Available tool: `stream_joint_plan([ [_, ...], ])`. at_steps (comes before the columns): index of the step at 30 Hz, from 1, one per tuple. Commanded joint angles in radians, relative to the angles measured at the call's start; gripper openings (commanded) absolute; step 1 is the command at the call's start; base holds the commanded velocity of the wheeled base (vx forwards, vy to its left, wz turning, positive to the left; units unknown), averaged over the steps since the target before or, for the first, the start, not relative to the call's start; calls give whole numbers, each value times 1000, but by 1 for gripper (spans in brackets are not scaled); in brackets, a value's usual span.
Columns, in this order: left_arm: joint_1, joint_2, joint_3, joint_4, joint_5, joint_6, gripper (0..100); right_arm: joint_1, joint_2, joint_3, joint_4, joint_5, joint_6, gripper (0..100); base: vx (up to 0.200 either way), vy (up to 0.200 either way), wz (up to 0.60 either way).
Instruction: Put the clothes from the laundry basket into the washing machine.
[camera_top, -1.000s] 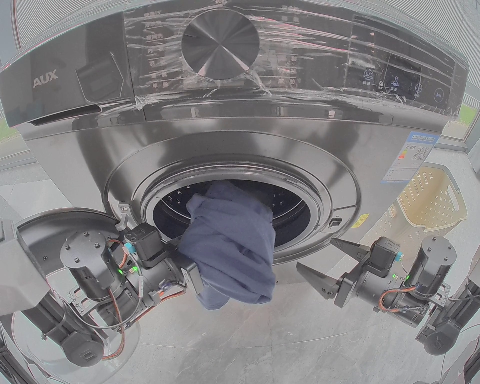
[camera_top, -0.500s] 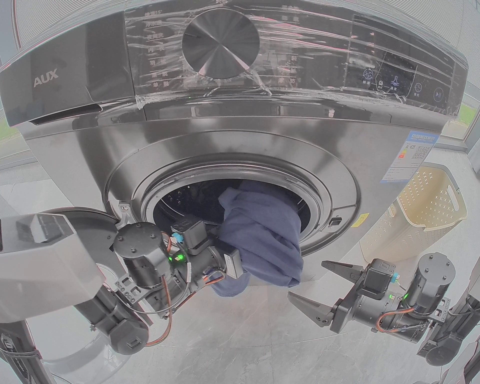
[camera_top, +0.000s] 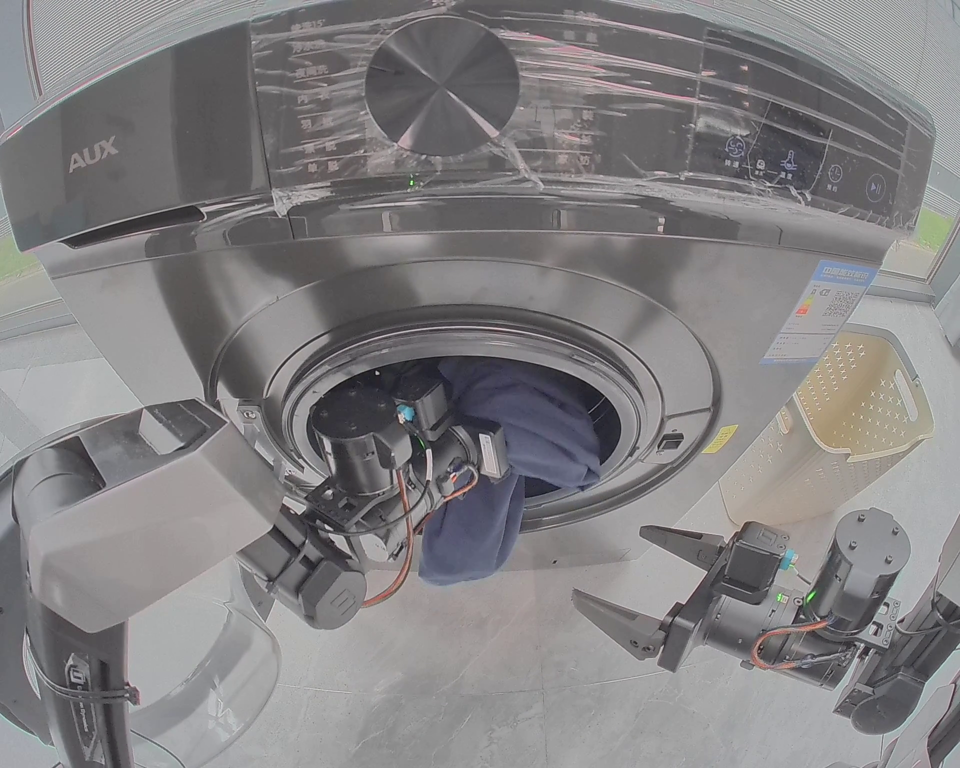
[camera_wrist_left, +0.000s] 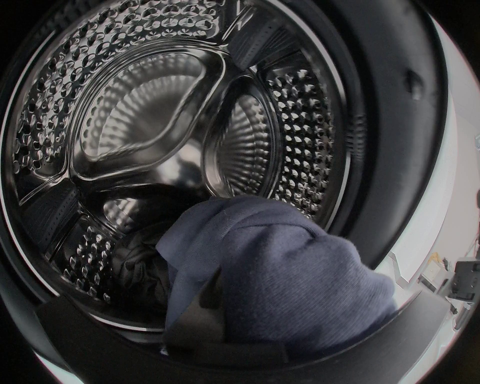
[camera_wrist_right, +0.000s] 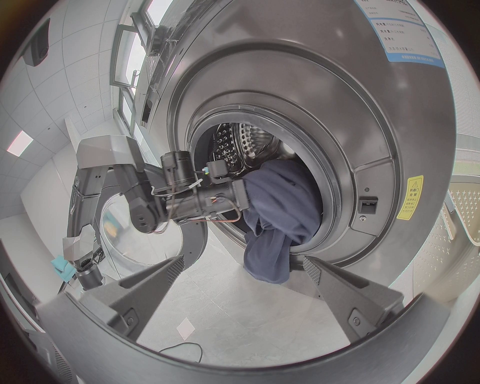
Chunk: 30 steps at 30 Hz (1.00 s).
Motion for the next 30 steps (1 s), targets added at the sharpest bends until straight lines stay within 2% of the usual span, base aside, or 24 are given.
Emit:
stream_joint_plan([
  [1,50,100,-168,60,10,-2,0,6,5,-1,-1,1,0,100,0,0,0],
  [6,61,166,-291,85,14,-2,0,6,6,-1,-1,-1,0,100,0,0,0],
  [11,92,220,-432,151,47,-2,0,6,8,-1,-1,-1,0,100,0,0,0],
  [15,98,263,-510,160,59,-5,0,6,11,-3,-1,-1,0,100,0,0,0],
  [17,108,289,-564,171,96,-16,0,6,11,-1,-1,-1,0,100,0,0,0],
  [20,113,287,-564,178,100,-26,0,6,9,-3,-1,-1,0,100,0,0,0],
  [21,113,286,-559,183,100,-31,100,6,9,-4,-1,-1,0,100,0,0,0],
  [27,101,217,-462,240,111,-57,100,6,12,-3,-1,-1,0,100,0,0,0],
  [28,96,171,-396,287,110,-68,100,6,11,-4,-1,-1,0,100,0,0,0],
  [30,82,136,-349,332,110,-77,100,4,11,-6,-1,-1,0,100,0,0,0],
])
